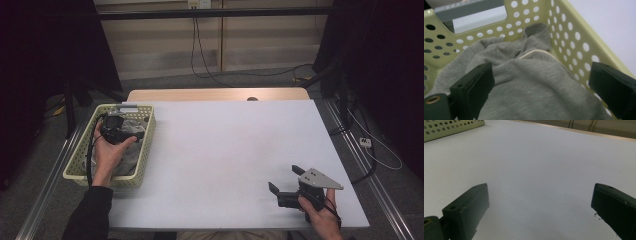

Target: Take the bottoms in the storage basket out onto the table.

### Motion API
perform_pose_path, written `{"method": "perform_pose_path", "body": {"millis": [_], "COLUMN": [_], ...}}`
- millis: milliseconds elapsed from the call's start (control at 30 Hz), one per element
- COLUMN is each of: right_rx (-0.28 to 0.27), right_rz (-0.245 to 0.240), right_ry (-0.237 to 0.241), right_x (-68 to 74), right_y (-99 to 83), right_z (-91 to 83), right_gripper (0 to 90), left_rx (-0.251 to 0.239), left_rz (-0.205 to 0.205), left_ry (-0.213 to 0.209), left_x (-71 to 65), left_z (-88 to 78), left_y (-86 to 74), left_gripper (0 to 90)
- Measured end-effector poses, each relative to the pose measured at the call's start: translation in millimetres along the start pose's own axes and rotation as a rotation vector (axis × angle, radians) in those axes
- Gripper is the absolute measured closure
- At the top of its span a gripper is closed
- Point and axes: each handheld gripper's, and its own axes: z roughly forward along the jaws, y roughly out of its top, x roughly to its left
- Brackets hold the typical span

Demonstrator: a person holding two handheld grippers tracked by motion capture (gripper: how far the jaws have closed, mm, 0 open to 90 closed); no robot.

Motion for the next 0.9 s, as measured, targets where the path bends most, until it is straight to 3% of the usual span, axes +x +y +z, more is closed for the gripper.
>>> {"method": "perform_pose_path", "body": {"millis": [100,200,233,267,300,333,500,567,633,667,733,800,900], "right_rx": [0.001,0.002,0.002,0.003,0.003,0.007,0.012,0.013,0.013,0.015,0.016,0.017,0.018], "right_rz": [-0.001,-0.002,-0.002,-0.001,-0.001,0.001,0.002,0.002,0.001,0.002,0.002,0.003,0.001], "right_ry": [0.002,0.005,0.005,0.006,0.006,0.009,0.012,0.014,0.015,0.017,0.017,0.017,0.017], "right_x": [0.2,0.2,0.2,0.1,0.1,0.0,0.2,0.3,0.4,0.4,0.3,0.3,0.4], "right_y": [0.1,0.1,0.1,0.0,0.0,-0.2,-0.3,-0.3,-0.4,-0.5,-0.6,-0.6,-0.7], "right_z": [0.3,0.3,0.3,0.4,0.4,0.7,1.2,1.2,1.1,1.1,1.3,1.3,1.4], "right_gripper": [1.7,1.7,1.7,1.7,1.7,1.5,1.4,1.4,1.4,1.4,1.4,1.4,1.4], "left_rx": [0.033,0.062,0.079,0.109,0.109,0.11,0.134,0.158,0.182,0.227,0.24,0.239,0.279], "left_rz": [0.013,-0.005,-0.001,-0.005,-0.005,-0.03,-0.025,-0.024,-0.059,-0.084,-0.072,-0.064,-0.134], "left_ry": [0.025,0.03,0.051,0.106,0.106,0.109,0.129,0.14,0.145,0.172,0.191,0.18,0.103], "left_x": [0.2,3.9,4.5,4.5,4.5,6.6,11.5,15.2,17.9,20.3,20.5,22.0,29.5], "left_z": [5.1,7.8,8.1,10.5,10.5,10.3,9.8,11.9,12.8,12.3,12.4,12.9,18.3], "left_y": [-2.5,-4.7,-5.1,-5.1,-5.1,-5.5,-7.5,-10.0,-11.5,-10.2,-9.3,-10.2,-14.9], "left_gripper": [7.1,6.7,6.7,4.7,2.9,3.7,5.5,5.2,4.7,4.8,4.0,4.4,5.6]}}
